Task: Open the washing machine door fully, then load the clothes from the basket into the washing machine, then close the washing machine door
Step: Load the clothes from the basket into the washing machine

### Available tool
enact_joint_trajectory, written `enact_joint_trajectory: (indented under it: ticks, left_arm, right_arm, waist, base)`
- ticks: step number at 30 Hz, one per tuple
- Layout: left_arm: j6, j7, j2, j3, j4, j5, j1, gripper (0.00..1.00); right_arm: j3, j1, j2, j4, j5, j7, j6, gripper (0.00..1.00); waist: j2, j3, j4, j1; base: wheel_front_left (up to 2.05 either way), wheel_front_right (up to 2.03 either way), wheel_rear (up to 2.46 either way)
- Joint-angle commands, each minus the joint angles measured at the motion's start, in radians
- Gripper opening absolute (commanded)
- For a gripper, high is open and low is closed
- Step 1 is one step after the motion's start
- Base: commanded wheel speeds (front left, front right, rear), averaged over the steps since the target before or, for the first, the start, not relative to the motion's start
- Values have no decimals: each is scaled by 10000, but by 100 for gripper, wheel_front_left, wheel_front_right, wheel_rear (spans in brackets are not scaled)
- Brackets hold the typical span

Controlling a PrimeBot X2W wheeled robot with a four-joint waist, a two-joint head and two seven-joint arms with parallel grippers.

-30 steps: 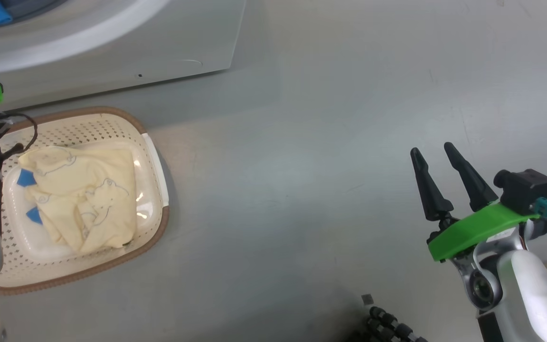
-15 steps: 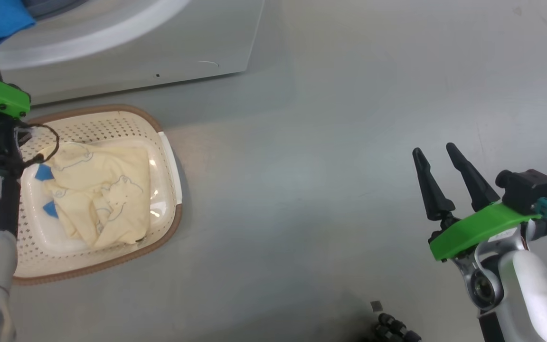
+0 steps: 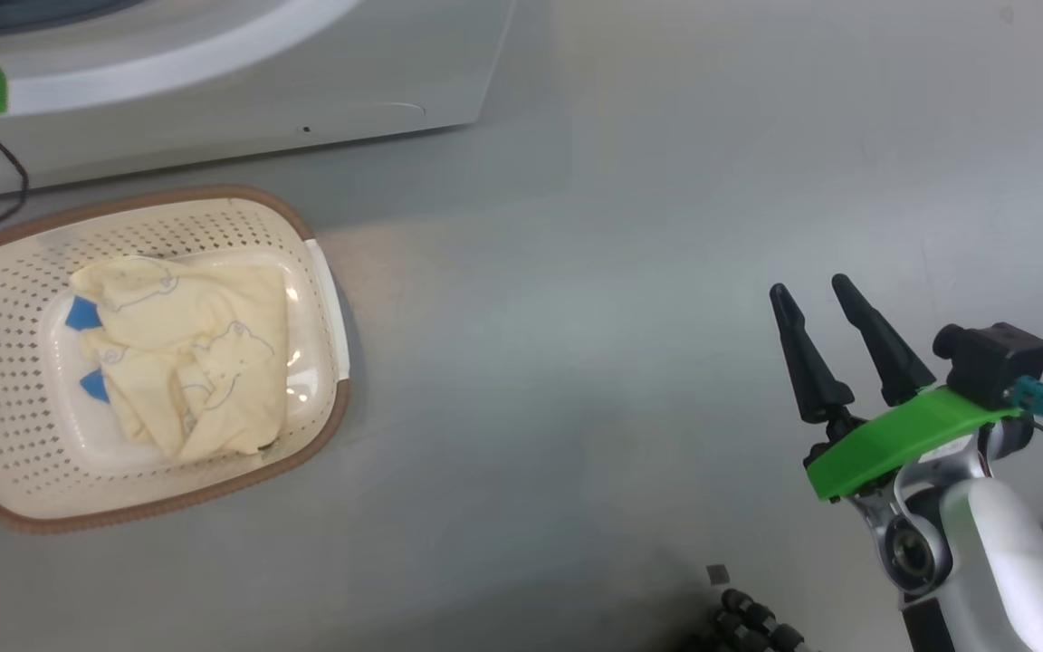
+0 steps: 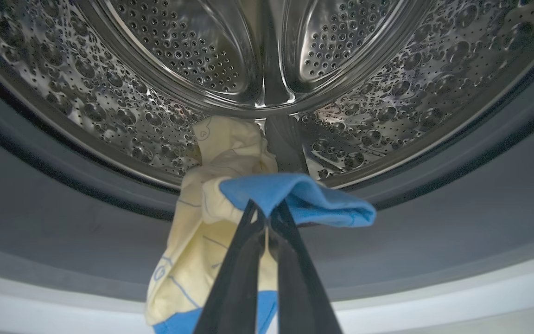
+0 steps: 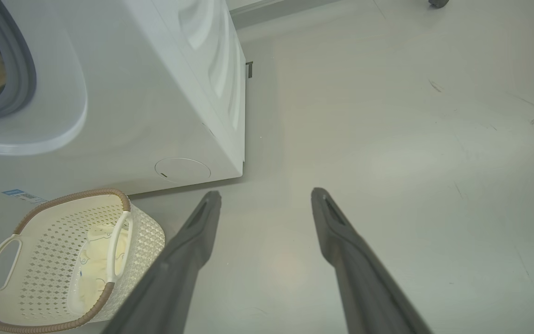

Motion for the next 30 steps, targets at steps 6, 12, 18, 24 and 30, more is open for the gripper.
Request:
enact_joint_trajectory:
  ticks: [6,12,18,24,30]
  left_arm:
    - [281,1528,1515,-403,-935,1009,-1539,0]
    - [255,2298,2137,-451,-1155,1229,-2317,0]
    - [116,2603,2783,-346,-1310,1326,-3154,0]
    - [-100,2233,3222,65,-1319,1113,-4144,0]
    - [-161,1366,3275,467,-1221,832,-4783,0]
  right_arm:
    - [597,-294,-150,205,662,-528,-2,100]
    - [950,-587,-150,701,1133,-1011,-2,100]
    - [1442,-921,-150,1291,1565,-1404,-2,100]
    - [1832,-1276,-150,1605,1943,-1672,-2,100]
    - [2066,-1477,-150,1917,2101,-1806,-2,100]
  waist:
    - [-1,733,-796,0]
    - [-1,1319,-1388,0]
    - [-1,1867,-1916,0]
    - [-1,2400,-2279,0]
    - [-1,2732,-2333,0]
  base:
    - [0,0,0]
    - [0,0,0]
    - [0,0,0]
    - [0,0,0]
    - [0,0,0]
